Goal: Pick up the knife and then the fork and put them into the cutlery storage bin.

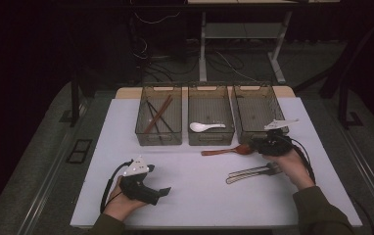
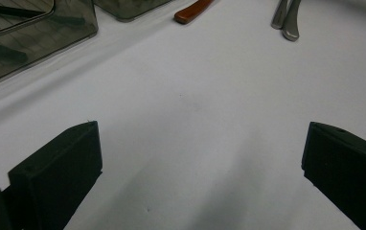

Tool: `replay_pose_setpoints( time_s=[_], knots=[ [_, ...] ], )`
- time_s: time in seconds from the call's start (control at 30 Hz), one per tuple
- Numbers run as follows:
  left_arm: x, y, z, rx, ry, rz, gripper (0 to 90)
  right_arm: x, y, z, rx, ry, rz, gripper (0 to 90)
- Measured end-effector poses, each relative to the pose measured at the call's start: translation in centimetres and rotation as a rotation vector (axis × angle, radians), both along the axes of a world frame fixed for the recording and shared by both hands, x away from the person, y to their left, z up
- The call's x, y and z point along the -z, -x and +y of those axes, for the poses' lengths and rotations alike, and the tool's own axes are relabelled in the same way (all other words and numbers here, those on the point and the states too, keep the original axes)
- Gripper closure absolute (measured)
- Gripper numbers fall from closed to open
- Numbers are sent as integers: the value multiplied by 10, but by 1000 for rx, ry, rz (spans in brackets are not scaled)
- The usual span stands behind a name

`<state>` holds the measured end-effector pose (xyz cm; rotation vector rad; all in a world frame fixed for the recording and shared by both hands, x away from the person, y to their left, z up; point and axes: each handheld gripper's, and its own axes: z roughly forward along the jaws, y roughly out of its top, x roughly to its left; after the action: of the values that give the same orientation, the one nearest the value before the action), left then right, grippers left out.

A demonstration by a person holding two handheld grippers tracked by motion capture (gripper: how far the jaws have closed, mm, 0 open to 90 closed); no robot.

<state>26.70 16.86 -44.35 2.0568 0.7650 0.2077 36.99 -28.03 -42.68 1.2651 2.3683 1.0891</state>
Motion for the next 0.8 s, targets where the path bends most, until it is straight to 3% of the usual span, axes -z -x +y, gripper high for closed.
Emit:
replay_pose_setpoints(
  time_s=[0.13,0.2,0.37,0.8],
  knots=[
    [0,0,0,2,-1,1,0,6,-4,0,-4,-4,42,588],
    [0,0,0,2,-1,2,0,6,-4,2,-10,-20,46,573],
    [0,1,0,4,1,2,0,5,-2,4,-16,10,43,560],
    [1,0,-1,3,-1,6,0,4,2,1,-7,20,62,574]
  ],
)
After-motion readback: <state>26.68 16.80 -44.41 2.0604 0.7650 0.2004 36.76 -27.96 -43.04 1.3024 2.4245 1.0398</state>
